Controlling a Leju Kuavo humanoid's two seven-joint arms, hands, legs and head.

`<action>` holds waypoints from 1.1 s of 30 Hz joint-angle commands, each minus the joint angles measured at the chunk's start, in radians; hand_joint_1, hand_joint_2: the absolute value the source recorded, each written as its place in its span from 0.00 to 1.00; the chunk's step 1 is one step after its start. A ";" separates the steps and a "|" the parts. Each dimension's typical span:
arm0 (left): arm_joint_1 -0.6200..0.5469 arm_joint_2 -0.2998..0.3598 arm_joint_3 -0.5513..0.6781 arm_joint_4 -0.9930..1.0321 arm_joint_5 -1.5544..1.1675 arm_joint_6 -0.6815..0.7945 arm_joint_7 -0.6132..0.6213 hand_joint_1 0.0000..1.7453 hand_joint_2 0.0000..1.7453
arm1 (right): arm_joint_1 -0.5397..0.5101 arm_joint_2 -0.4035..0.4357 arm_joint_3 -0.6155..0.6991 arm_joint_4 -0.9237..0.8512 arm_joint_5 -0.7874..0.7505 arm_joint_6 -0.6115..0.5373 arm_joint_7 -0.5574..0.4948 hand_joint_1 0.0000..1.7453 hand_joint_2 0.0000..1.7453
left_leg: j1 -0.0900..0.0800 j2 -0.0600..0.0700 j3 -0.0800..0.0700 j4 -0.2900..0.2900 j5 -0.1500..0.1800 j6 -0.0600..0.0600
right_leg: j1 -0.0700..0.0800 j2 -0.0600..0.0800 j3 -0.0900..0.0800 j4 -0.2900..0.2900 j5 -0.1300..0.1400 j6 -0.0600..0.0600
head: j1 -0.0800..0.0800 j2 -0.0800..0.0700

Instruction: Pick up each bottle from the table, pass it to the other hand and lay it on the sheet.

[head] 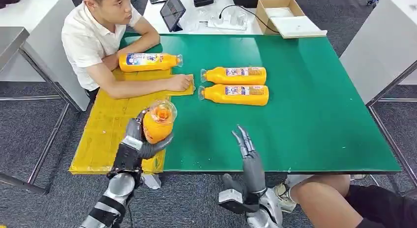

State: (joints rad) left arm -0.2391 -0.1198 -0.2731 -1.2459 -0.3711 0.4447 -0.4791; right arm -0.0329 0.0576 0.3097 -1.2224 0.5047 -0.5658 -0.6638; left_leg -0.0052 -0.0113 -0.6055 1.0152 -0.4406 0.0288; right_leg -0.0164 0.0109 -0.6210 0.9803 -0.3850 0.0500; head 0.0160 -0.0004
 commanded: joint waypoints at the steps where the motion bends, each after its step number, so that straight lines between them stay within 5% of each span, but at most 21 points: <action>1: -0.100 0.047 -0.005 0.102 -0.407 0.127 0.155 1.00 1.00 | 0.076 0.032 -0.149 -0.195 0.003 -0.038 -0.003 0.00 0.00 | 0.001 -0.001 0.004 0.000 -0.001 -0.003 | 0.001 -0.002 0.004 0.001 -0.002 -0.003 | 0.000 0.000; 14: -0.351 0.015 -0.083 0.588 -0.539 -0.097 0.264 1.00 1.00 | 0.019 0.038 -0.172 -0.104 -0.040 0.009 -0.001 0.00 0.00 | 0.000 -0.001 0.003 -0.001 0.001 -0.001 | 0.001 -0.002 0.003 -0.001 0.000 -0.001 | 0.000 0.000; 33: -0.359 0.016 -0.081 0.602 -0.534 -0.094 0.255 1.00 1.00 | 0.018 0.040 -0.175 -0.099 -0.043 0.014 -0.006 0.00 0.00 | 0.001 0.002 0.005 0.000 0.000 -0.002 | 0.001 -0.001 0.004 0.000 -0.001 -0.002 | 0.000 0.000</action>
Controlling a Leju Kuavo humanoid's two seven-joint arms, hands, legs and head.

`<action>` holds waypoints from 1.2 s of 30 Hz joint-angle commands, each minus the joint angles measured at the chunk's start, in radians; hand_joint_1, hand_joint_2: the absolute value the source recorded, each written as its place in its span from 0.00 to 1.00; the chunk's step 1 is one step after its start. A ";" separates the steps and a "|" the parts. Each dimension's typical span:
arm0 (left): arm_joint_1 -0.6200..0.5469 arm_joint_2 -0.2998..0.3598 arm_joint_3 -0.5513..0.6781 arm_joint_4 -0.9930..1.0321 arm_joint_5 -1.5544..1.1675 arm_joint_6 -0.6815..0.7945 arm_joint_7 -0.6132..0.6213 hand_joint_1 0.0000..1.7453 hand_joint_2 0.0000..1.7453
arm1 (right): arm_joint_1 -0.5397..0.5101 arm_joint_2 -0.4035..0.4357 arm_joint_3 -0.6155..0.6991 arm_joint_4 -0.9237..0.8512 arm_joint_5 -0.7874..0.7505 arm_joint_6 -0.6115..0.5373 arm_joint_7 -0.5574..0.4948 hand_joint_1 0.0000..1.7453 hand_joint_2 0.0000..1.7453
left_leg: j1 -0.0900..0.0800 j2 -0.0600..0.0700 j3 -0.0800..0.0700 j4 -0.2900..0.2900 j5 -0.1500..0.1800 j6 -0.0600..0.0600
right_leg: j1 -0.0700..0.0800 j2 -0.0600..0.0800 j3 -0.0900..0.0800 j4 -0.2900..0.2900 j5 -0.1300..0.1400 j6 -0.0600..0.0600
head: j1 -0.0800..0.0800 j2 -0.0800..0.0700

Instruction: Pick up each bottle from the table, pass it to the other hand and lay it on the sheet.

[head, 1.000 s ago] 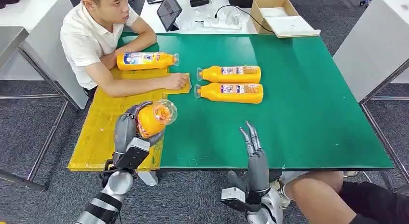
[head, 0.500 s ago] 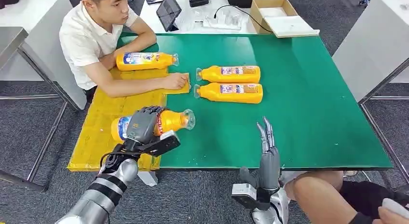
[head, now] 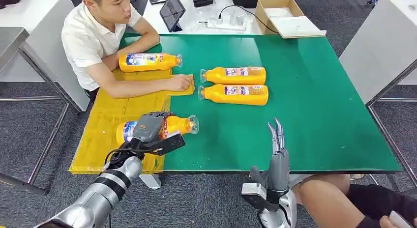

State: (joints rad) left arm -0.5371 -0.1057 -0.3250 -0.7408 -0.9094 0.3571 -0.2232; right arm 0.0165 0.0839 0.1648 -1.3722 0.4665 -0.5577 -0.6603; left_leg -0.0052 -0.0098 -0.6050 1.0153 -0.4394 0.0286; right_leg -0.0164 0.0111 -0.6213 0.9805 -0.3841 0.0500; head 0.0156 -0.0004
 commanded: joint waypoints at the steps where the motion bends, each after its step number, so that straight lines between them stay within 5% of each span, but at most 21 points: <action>1: -0.061 0.002 -0.029 0.097 0.004 -0.006 -0.001 1.00 1.00 | -0.031 0.013 -0.030 0.051 -0.004 0.006 -0.009 0.00 0.00 | 0.001 0.000 0.002 0.000 -0.001 -0.001 | 0.001 -0.001 0.002 0.000 -0.001 -0.001 | 0.000 0.000; 18: -0.124 0.028 -0.014 0.317 -0.074 0.013 0.129 1.00 1.00 | -0.043 0.040 -0.077 0.090 -0.046 -0.002 -0.024 0.00 0.00 | 0.001 0.003 0.005 -0.001 -0.001 -0.002 | 0.001 0.001 0.005 -0.001 -0.001 -0.002 | 0.000 0.000; 19: -0.121 0.026 -0.014 0.320 -0.073 0.000 0.123 0.13 1.00 | -0.043 0.039 -0.078 0.095 -0.046 -0.002 -0.024 0.00 0.00 | 0.001 0.002 0.003 -0.001 -0.001 -0.001 | 0.001 0.001 0.003 -0.001 0.000 -0.001 | 0.000 0.000; 20: -0.113 0.023 -0.008 0.311 -0.064 -0.015 0.105 0.00 1.00 | -0.043 0.039 -0.085 0.103 -0.050 -0.003 -0.026 0.00 0.00 | 0.001 0.002 0.003 -0.001 -0.001 -0.001 | 0.001 0.001 0.002 -0.001 0.000 -0.001 | 0.000 0.000; 23: -0.072 0.003 0.056 0.251 0.061 -0.139 -0.028 0.00 1.00 | -0.044 0.035 -0.094 0.118 -0.065 -0.010 -0.038 0.00 0.00 | 0.001 0.002 0.006 -0.001 -0.002 -0.002 | 0.002 0.000 0.005 -0.002 -0.001 -0.002 | 0.000 0.000; 24: -0.028 -0.009 0.110 0.173 0.260 -0.382 -0.249 0.00 1.00 | -0.045 0.027 -0.087 0.103 -0.107 -0.057 -0.038 0.00 0.00 | 0.001 0.002 0.004 -0.001 -0.001 -0.001 | 0.001 0.001 0.004 -0.001 -0.001 -0.002 | 0.000 0.000; 29: 0.086 0.018 0.021 -0.061 0.332 -0.449 -0.228 0.00 1.00 | -0.070 -0.023 -0.024 0.145 -0.175 -0.111 -0.038 0.00 0.00 | 0.000 0.001 0.004 -0.001 -0.001 -0.001 | 0.000 0.001 0.004 -0.001 -0.001 -0.001 | 0.000 0.000; 36: 0.078 0.037 -0.028 -0.056 0.358 -0.406 -0.215 0.00 1.00 | -0.070 -0.023 -0.027 0.164 -0.192 -0.119 -0.038 0.00 0.00 | 0.001 0.001 0.004 -0.001 -0.001 -0.002 | 0.001 0.000 0.005 -0.001 -0.001 -0.003 | 0.000 0.000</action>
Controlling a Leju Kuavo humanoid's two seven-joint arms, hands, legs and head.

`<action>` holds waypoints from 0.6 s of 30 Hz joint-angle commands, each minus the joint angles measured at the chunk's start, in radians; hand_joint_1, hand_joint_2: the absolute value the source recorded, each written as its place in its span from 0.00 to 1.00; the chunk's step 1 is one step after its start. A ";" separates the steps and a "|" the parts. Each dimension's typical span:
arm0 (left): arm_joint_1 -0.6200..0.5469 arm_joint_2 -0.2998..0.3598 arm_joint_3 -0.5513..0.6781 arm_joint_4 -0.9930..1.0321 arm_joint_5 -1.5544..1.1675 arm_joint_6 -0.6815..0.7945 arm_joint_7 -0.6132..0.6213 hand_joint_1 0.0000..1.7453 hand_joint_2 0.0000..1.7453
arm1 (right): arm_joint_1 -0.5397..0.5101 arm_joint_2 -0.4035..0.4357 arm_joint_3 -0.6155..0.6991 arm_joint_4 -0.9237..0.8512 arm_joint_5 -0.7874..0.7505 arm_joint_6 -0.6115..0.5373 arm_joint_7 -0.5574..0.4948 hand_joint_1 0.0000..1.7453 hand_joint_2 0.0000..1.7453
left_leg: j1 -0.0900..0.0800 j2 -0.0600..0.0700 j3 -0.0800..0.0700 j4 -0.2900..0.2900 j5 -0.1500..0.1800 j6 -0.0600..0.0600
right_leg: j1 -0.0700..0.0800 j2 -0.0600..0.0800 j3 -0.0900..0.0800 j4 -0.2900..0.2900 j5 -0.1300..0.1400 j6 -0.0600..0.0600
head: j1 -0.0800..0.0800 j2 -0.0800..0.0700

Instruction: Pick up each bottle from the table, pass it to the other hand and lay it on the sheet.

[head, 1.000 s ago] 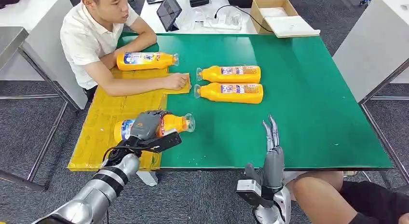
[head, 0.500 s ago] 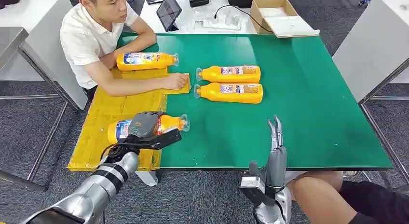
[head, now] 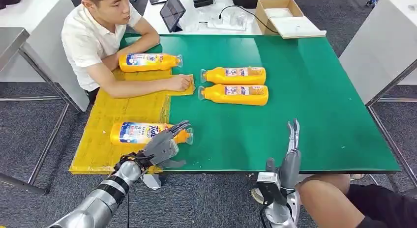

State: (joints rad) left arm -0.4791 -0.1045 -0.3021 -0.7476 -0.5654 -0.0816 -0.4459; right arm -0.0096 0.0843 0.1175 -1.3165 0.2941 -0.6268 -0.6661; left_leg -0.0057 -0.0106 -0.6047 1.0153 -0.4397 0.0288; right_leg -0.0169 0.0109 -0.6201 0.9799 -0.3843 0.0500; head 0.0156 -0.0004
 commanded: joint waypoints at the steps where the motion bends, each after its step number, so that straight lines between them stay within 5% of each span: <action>1: 0.023 0.036 -0.051 -0.053 0.029 0.020 0.001 0.00 1.00 | -0.041 -0.024 0.019 0.106 -0.021 -0.051 -0.032 0.00 0.00 | 0.001 0.001 0.003 -0.001 -0.001 -0.002 | 0.002 0.000 0.003 -0.001 0.000 -0.002 | 0.000 0.000; 8: 0.060 0.036 -0.049 -0.159 0.138 -0.021 -0.026 0.00 1.00 | -0.040 -0.029 0.018 0.107 -0.033 -0.052 -0.032 0.00 0.00 | 0.001 0.002 0.002 0.000 0.000 -0.001 | 0.001 0.001 0.001 0.000 0.000 -0.001 | 0.000 0.000; 14: 0.246 -0.078 0.057 -0.637 0.417 0.221 -0.197 0.00 1.00 | -0.025 -0.001 0.014 0.092 0.015 -0.028 -0.032 0.00 0.00 | 0.002 0.002 0.002 0.001 -0.002 -0.001 | 0.002 0.000 0.002 0.000 -0.002 -0.001 | 0.000 0.000; 18: 0.303 -0.090 0.048 -0.829 0.590 0.259 -0.217 0.00 1.00 | -0.023 0.009 0.010 0.084 0.044 -0.027 -0.032 0.00 0.00 | 0.001 0.002 -0.001 0.001 -0.002 -0.001 | 0.001 0.001 0.000 0.000 -0.001 -0.001 | 0.000 0.000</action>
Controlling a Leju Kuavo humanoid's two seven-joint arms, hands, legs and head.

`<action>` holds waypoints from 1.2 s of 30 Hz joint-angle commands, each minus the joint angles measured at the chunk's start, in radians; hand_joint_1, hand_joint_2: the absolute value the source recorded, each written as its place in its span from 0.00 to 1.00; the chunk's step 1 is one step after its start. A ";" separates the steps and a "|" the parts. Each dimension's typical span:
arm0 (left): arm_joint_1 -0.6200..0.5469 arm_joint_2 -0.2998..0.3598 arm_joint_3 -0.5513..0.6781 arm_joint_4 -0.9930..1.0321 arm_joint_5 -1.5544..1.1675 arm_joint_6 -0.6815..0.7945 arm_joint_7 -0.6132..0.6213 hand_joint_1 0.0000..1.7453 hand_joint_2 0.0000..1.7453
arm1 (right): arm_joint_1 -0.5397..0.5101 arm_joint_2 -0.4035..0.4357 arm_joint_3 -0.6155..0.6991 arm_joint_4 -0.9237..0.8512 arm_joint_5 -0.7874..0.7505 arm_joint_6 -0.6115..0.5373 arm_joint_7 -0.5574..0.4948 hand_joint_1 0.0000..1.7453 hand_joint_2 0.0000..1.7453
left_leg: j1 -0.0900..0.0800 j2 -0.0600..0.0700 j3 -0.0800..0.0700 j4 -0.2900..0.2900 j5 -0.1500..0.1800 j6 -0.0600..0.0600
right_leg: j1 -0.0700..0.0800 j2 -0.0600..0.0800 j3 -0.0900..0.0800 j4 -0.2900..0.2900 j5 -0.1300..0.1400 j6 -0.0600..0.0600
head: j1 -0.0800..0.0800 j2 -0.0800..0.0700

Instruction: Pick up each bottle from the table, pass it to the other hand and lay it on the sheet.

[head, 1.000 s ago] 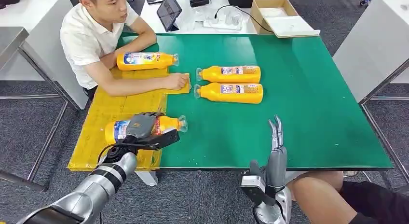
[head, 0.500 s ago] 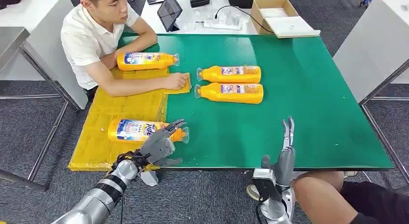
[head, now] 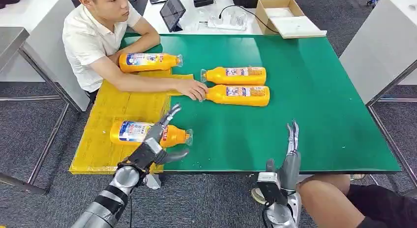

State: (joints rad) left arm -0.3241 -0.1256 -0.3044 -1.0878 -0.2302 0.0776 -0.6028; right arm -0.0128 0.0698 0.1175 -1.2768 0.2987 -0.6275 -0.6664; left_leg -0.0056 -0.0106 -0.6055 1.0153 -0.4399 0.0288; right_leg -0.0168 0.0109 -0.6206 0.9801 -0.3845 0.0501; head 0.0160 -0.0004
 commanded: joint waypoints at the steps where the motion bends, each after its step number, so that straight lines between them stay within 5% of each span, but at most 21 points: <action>1: 0.159 -0.069 0.044 -0.513 0.285 0.094 -0.061 0.00 1.00 | -0.017 0.021 0.011 0.043 0.048 -0.027 -0.032 0.00 0.00 | 0.001 0.004 0.002 0.001 -0.003 -0.002 | 0.002 0.002 0.001 0.000 -0.001 -0.002 | 0.000 0.000; 7: 0.197 -0.050 0.027 -0.520 0.322 0.097 -0.082 0.00 1.00 | -0.025 -0.052 -0.033 0.070 0.293 -0.052 0.029 0.00 0.00 | 0.001 0.003 0.006 -0.001 -0.003 -0.002 | 0.002 0.001 0.005 -0.001 -0.002 -0.002 | -0.001 0.000; 16: 0.200 -0.050 0.036 -0.506 0.327 0.087 -0.086 0.00 1.00 | -0.042 -0.071 -0.049 0.103 0.355 -0.054 0.088 0.00 0.00 | 0.001 0.002 0.006 -0.001 -0.002 -0.002 | 0.001 0.000 0.005 -0.002 -0.002 -0.002 | 0.000 0.000; 17: 0.208 -0.050 0.041 -0.501 0.324 0.094 -0.087 0.00 1.00 | -0.053 -0.091 -0.059 0.123 0.388 -0.048 0.119 0.00 1.00 | 0.001 0.002 0.005 -0.001 -0.002 -0.002 | 0.001 0.000 0.004 -0.002 -0.002 -0.002 | 0.000 0.000; 21: 0.232 -0.072 0.068 -0.474 0.284 0.207 -0.095 0.00 1.00 | -0.113 -0.161 -0.115 0.264 0.485 0.009 0.233 0.00 1.00 | 0.000 0.002 0.006 -0.002 -0.001 -0.001 | 0.001 0.001 0.005 -0.003 -0.001 -0.001 | 0.000 0.000; 26: 0.219 -0.074 0.019 -0.452 0.295 0.214 -0.095 0.00 1.00 | -0.215 -0.172 -0.081 0.487 0.476 0.134 0.182 0.00 1.00 | 0.001 0.001 0.005 -0.002 -0.001 -0.001 | 0.001 0.000 0.005 -0.003 0.000 -0.001 | 0.000 0.000; 36: 0.185 -0.073 -0.018 -0.395 0.301 0.213 -0.095 0.00 1.00 | -0.313 -0.159 0.003 0.705 0.544 0.090 0.200 0.00 1.00 | 0.002 0.002 0.006 -0.002 -0.002 -0.002 | 0.002 0.000 0.006 -0.003 -0.001 -0.002 | 0.000 0.000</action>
State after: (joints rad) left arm -0.0910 -0.2086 -0.2857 -1.5870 0.0690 0.2838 -0.6657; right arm -0.2103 -0.0919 0.0446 -0.8474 0.7988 -0.5093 -0.4933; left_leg -0.0054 -0.0106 -0.6055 1.0153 -0.4401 0.0292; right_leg -0.0164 0.0107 -0.6211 0.9798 -0.3843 0.0505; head 0.0156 -0.0004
